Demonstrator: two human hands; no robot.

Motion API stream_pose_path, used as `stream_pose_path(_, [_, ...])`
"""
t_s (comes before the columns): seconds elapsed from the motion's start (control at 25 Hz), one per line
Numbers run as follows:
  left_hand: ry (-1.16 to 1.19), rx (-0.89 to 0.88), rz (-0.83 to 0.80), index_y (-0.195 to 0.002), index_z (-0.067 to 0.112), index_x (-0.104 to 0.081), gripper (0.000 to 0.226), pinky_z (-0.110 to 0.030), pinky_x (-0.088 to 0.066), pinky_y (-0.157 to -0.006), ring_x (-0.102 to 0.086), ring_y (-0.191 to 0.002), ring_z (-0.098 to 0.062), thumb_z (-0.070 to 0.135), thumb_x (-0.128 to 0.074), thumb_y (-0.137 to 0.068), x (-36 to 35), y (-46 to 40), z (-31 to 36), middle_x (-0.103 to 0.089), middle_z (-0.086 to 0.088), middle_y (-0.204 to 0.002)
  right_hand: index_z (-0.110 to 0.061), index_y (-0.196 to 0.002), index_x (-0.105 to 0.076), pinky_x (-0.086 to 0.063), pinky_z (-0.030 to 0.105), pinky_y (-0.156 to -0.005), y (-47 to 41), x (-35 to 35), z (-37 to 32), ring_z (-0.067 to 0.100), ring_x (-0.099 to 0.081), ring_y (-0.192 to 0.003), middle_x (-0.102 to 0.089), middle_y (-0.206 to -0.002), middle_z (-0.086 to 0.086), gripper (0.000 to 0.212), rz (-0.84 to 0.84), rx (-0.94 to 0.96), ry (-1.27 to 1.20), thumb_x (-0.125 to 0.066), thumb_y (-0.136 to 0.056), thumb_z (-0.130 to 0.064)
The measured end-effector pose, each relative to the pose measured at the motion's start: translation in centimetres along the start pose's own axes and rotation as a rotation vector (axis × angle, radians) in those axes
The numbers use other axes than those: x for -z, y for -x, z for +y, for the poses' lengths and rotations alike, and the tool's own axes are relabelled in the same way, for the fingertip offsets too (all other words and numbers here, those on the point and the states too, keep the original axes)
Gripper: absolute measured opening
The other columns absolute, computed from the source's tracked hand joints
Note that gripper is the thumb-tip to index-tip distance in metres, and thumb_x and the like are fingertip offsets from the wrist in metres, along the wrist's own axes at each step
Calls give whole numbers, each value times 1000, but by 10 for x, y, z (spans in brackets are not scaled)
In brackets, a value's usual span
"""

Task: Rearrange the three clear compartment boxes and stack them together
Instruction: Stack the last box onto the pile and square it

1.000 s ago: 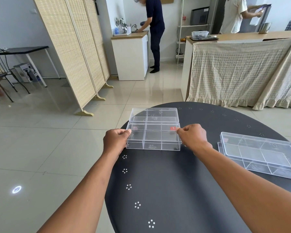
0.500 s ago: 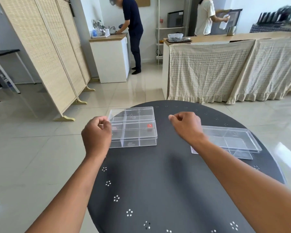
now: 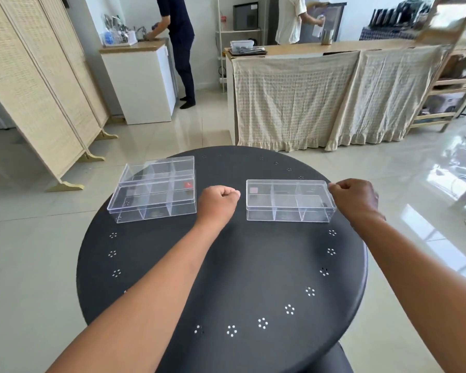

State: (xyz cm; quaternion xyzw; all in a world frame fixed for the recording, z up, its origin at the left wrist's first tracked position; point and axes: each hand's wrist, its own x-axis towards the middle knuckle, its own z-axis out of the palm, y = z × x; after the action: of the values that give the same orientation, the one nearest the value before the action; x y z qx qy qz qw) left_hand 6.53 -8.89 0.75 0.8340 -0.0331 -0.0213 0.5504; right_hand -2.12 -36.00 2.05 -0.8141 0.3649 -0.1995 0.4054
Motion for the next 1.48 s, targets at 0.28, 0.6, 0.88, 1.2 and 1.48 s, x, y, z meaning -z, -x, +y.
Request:
stream_pose_path(0.28, [-139,35,-10,-56,18,-30,45,-34,-26,-57,-29,-58,-24,27,-59,-89,-27,13,3,-33,-5,-58,-42,-61,-78,-63,55,-90,11,-7,6,41,-78,-85,-78,-77,12,20,-127,-149,-172,-72,-78,-33])
stream_pose_path(0.6, [-89,-119,342,-56,12,-55,43,-26,-34,-52,-46,-48,-8,35,-63,-91,88,46,-5,-52,9,-45,-14,-71,-77,-63,34,-69,77,-40,-65,7,-63,-48,-69,-59,-5,13,-210,-21,-432,-78,-82,-22])
stream_pose_path(0.88, [-88,-26,534,-68,9,-71,40,-36,-51,-68,-65,-66,-28,43,-61,-88,213,80,-52,-70,-3,-63,-11,-76,-77,-65,43,-79,156,-115,-122,18,-63,-57,-71,-68,5,14,-417,54,-443,-80,-83,-23])
stream_pose_path(1.2, [-124,101,475,-71,0,-68,45,-46,-57,-76,-58,-65,-37,41,-59,-87,233,81,-107,-69,-26,-72,-10,-71,-77,-66,51,-84,183,-170,-111,20,-61,-55,-70,-65,4,15,-449,-22,-326,-76,-81,-21])
stream_pose_path(1.48, [-79,148,415,-69,21,-62,26,-51,-59,-79,-55,-64,-24,42,-57,-84,223,61,-128,-64,-24,-70,2,-82,-75,-64,58,-85,173,-187,-101,25,-67,-66,-81,-92,21,24,-447,-54,-301,-74,-79,-23])
